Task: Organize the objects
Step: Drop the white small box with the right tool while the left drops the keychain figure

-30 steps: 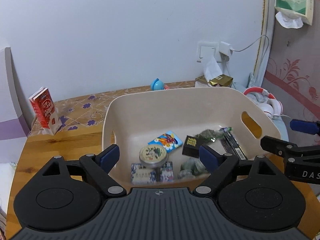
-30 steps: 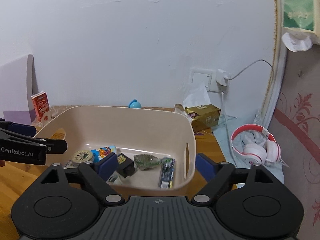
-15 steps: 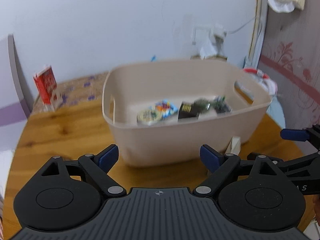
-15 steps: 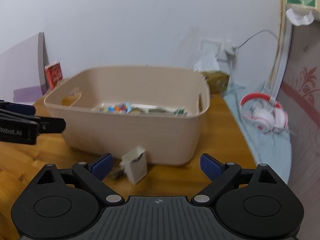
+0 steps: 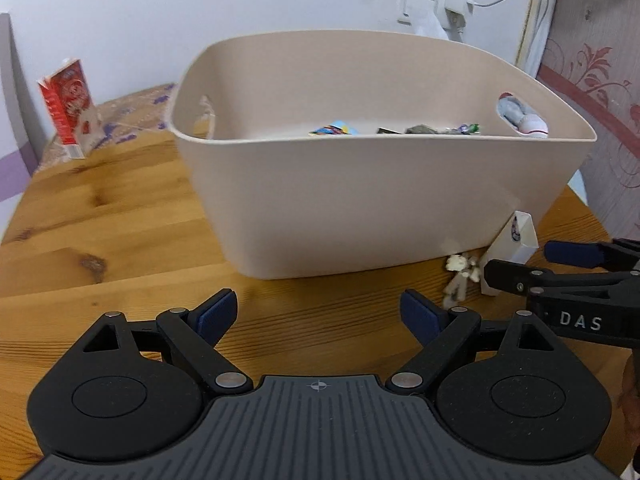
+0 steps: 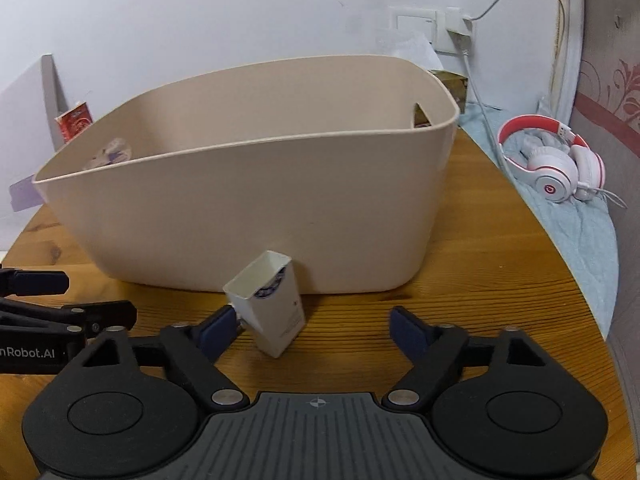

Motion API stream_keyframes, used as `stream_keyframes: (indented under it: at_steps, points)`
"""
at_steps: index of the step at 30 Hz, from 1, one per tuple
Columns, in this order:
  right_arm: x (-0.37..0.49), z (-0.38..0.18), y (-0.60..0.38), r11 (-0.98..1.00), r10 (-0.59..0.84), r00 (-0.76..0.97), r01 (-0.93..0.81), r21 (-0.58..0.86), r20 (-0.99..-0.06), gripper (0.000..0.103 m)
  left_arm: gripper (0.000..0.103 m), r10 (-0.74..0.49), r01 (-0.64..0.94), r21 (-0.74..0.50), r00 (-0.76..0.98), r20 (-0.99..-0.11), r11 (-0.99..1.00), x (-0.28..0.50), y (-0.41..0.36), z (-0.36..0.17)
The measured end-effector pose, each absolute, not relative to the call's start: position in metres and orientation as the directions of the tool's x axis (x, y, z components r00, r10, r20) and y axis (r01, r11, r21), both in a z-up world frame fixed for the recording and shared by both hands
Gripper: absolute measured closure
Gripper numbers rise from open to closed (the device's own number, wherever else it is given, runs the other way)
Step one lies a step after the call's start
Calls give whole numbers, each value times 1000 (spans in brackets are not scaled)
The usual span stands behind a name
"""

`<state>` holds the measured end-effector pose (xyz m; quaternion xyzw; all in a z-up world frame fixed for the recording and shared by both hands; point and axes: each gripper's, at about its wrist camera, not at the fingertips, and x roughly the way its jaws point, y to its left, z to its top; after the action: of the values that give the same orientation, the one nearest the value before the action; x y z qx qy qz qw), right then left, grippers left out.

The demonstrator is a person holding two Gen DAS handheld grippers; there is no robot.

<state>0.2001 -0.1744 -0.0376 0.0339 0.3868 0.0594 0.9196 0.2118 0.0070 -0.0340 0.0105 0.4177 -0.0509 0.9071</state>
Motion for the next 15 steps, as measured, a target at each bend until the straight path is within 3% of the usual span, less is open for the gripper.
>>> stream_keyframes:
  at_steps: [3,6,7,12,15]
  points:
    - [200,-39,-180,991,137,684,-84,109,-717,51,13,-132,143,-52,637,-760,988,215,-2,-39]
    - [200,-41,-187,990,142,674,-89,111,-725,83,13,-187,208,-69,626,-758,976,215,-15,-46]
    - [200,-42,-189,989,146,670,-92,114,-727,88,13,-205,230,-75,619,-758,970,216,-18,-48]
    - [202,-43,-197,989,148,673,-112,97,-725,88,13,-278,305,-105,604,-747,946,220,-31,-56]
    - [205,-42,-201,990,138,673,-115,81,-727,88,21,-266,311,-80,622,-736,947,226,-37,-59]
